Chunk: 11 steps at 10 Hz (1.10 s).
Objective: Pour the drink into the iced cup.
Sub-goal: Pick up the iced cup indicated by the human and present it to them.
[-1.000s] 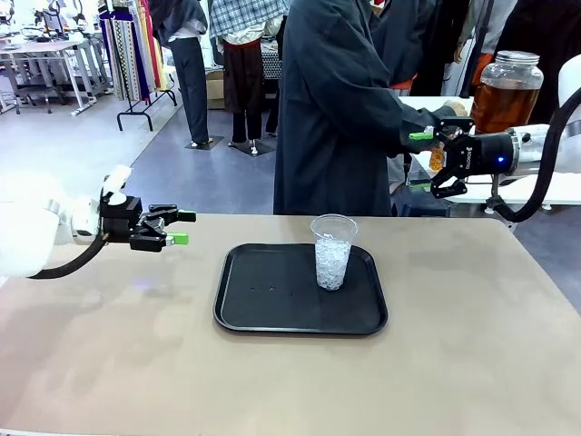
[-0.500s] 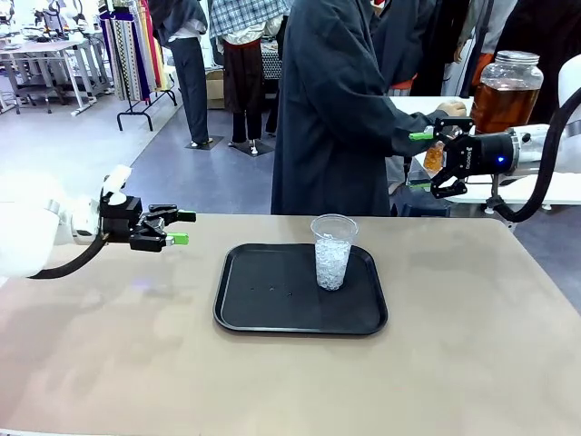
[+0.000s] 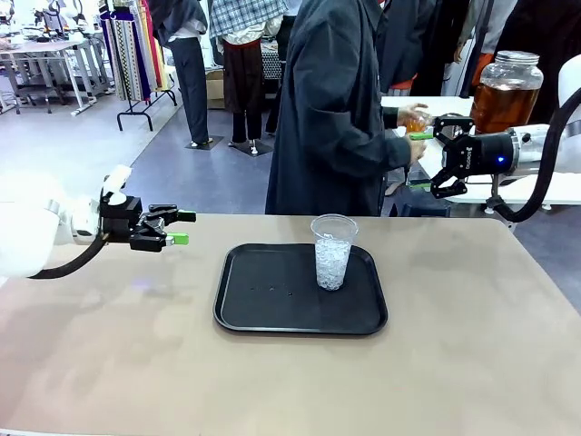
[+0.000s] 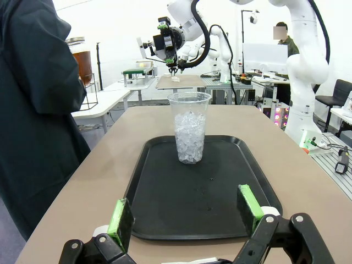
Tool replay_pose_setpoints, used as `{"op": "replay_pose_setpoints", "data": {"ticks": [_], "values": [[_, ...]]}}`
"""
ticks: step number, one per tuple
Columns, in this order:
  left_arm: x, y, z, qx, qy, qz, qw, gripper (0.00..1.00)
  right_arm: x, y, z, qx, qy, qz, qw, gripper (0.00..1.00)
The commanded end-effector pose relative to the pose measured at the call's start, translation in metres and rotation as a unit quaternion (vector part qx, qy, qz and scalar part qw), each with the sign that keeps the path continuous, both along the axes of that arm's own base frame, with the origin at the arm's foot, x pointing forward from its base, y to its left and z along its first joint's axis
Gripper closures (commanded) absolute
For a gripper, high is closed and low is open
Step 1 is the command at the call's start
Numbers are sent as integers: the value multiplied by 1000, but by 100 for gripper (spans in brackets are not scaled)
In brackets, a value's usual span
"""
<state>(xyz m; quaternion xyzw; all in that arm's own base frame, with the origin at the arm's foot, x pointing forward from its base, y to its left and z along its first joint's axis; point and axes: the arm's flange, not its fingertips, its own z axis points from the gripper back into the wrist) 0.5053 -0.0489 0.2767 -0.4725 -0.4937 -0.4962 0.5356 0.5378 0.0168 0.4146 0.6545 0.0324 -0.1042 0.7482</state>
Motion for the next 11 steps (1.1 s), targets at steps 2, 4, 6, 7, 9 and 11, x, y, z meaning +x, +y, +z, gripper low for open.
{"op": "replay_pose_setpoints", "data": {"ticks": [2, 4, 6, 7, 9, 11], "values": [[-1, 0, 1, 0, -1, 1, 1000, 0, 1, 0, 1, 0, -1, 0, 1000, 0], [-1, 0, 1, 0, -1, 1, 1000, 0, 1, 0, 1, 0, -1, 0, 1000, 0], [-1, 0, 1, 0, -1, 1, 1000, 0, 1, 0, 1, 0, -1, 0, 1000, 0], [-1, 0, 1, 0, -1, 1, 1000, 0, 1, 0, 1, 0, -1, 0, 1000, 0], [-1, 0, 1, 0, -1, 1, 1000, 0, 1, 0, 1, 0, -1, 0, 1000, 0], [-1, 0, 1, 0, -1, 1, 1000, 0, 1, 0, 1, 0, -1, 0, 1000, 0]]}}
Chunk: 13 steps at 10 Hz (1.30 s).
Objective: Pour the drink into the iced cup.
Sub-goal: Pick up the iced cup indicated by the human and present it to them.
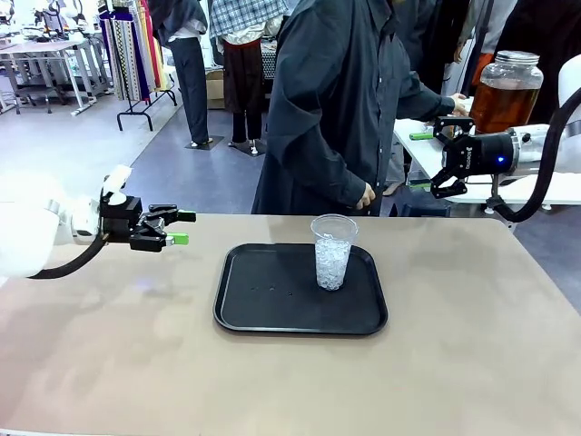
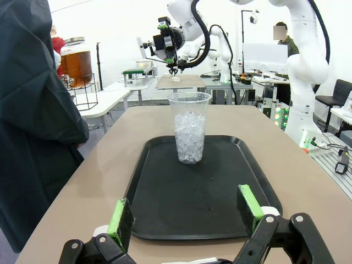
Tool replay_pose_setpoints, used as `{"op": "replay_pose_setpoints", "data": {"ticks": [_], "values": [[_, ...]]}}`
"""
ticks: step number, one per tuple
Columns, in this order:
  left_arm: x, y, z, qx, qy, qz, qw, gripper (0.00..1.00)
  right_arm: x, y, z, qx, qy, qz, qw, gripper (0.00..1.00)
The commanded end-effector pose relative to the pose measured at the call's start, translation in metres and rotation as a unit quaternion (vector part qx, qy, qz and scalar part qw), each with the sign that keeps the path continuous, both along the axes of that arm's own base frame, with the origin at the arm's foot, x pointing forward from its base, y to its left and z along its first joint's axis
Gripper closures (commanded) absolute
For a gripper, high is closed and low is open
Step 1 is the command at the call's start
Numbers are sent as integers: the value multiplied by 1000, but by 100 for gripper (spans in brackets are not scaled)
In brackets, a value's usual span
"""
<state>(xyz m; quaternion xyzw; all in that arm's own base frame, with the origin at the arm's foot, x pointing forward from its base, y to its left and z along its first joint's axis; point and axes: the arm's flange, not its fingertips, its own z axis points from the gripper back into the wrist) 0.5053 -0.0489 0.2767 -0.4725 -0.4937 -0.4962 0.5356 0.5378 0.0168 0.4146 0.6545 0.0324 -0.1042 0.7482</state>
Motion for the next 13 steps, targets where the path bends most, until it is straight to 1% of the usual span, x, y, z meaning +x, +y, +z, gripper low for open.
{"op": "replay_pose_setpoints", "data": {"ticks": [1, 13], "values": [[-1, 0, 1, 0, -1, 1, 1000, 0, 1, 0, 1, 0, -1, 0, 1000, 0], [-1, 0, 1, 0, -1, 1, 1000, 0, 1, 0, 1, 0, -1, 0, 1000, 0]]}}
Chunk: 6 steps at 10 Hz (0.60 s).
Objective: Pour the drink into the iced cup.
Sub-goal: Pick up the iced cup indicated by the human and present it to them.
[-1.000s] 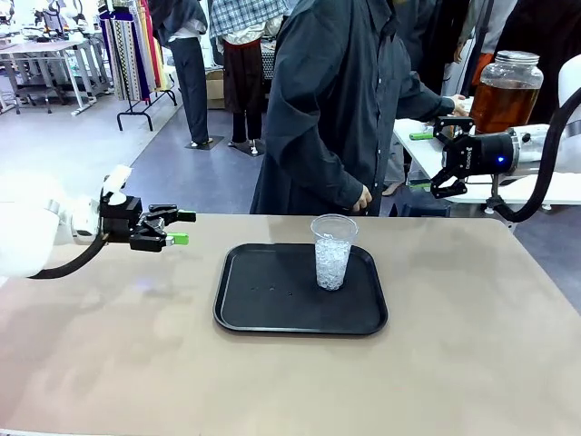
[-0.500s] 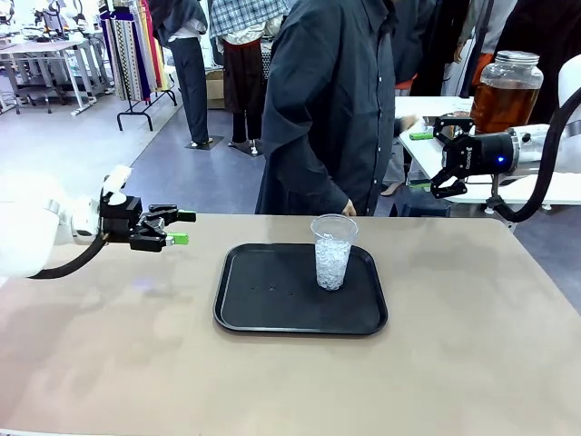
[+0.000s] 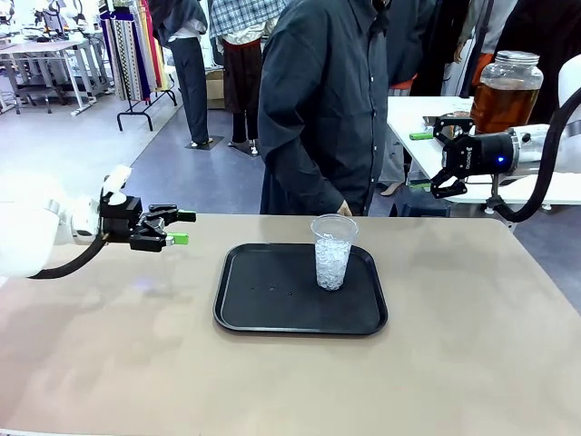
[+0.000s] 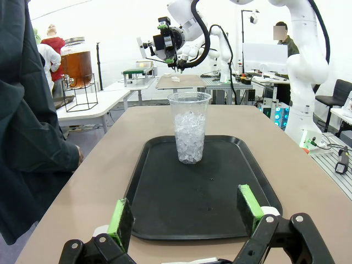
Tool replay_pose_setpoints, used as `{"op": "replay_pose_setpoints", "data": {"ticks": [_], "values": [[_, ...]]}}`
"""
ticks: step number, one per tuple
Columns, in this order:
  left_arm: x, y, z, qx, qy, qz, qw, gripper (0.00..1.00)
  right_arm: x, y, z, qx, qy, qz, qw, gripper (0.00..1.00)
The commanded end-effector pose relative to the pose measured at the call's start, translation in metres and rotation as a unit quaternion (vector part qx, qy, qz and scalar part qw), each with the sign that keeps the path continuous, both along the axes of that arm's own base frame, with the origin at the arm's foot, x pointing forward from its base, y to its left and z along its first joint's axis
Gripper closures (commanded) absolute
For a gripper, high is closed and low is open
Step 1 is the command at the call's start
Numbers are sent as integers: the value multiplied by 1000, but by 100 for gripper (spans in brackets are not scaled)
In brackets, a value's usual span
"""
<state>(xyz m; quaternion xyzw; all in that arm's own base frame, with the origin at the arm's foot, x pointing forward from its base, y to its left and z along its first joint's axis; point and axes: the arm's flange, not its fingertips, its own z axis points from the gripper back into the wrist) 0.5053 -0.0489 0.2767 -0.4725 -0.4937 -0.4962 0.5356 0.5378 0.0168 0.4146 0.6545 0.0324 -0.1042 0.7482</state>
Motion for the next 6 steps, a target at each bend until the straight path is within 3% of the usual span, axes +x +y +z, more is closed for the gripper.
{"op": "replay_pose_setpoints", "data": {"ticks": [1, 6], "values": [[-1, 0, 1, 0, -1, 1, 1000, 0, 1, 0, 1, 0, -1, 0, 1000, 0], [-1, 0, 1, 0, -1, 1, 1000, 0, 1, 0, 1, 0, -1, 0, 1000, 0]]}}
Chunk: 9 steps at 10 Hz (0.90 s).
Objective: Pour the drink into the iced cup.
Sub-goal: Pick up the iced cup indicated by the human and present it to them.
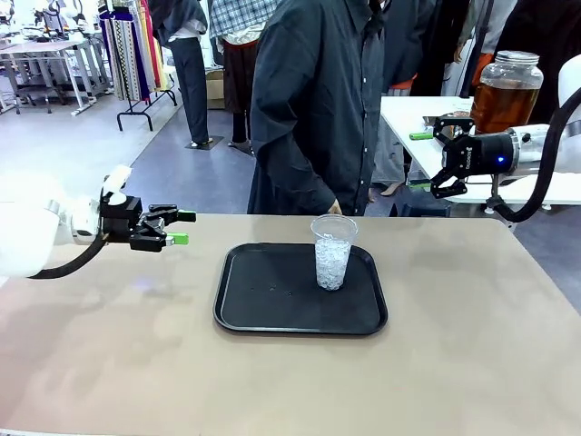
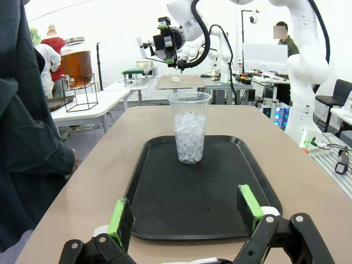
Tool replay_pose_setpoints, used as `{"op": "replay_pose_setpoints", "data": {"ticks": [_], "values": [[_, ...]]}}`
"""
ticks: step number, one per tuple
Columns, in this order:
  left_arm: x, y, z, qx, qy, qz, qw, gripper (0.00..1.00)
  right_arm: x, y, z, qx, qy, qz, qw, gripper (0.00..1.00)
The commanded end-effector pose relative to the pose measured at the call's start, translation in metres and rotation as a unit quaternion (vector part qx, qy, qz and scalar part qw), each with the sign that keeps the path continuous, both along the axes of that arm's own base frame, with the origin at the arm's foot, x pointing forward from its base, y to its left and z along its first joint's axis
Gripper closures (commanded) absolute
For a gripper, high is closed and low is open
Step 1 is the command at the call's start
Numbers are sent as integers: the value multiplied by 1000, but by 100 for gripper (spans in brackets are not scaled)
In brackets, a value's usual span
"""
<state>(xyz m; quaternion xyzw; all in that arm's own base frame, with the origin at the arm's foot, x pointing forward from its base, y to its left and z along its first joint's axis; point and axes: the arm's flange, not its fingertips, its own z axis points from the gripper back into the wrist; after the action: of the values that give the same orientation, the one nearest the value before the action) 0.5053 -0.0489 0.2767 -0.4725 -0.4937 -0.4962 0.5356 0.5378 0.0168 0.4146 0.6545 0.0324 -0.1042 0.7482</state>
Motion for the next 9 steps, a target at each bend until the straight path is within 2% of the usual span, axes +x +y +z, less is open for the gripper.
{"op": "replay_pose_setpoints", "data": {"ticks": [1, 9], "values": [[-1, 0, 1, 0, -1, 1, 1000, 0, 1, 0, 1, 0, -1, 0, 1000, 0], [-1, 0, 1, 0, -1, 1, 1000, 0, 1, 0, 1, 0, -1, 0, 1000, 0]]}}
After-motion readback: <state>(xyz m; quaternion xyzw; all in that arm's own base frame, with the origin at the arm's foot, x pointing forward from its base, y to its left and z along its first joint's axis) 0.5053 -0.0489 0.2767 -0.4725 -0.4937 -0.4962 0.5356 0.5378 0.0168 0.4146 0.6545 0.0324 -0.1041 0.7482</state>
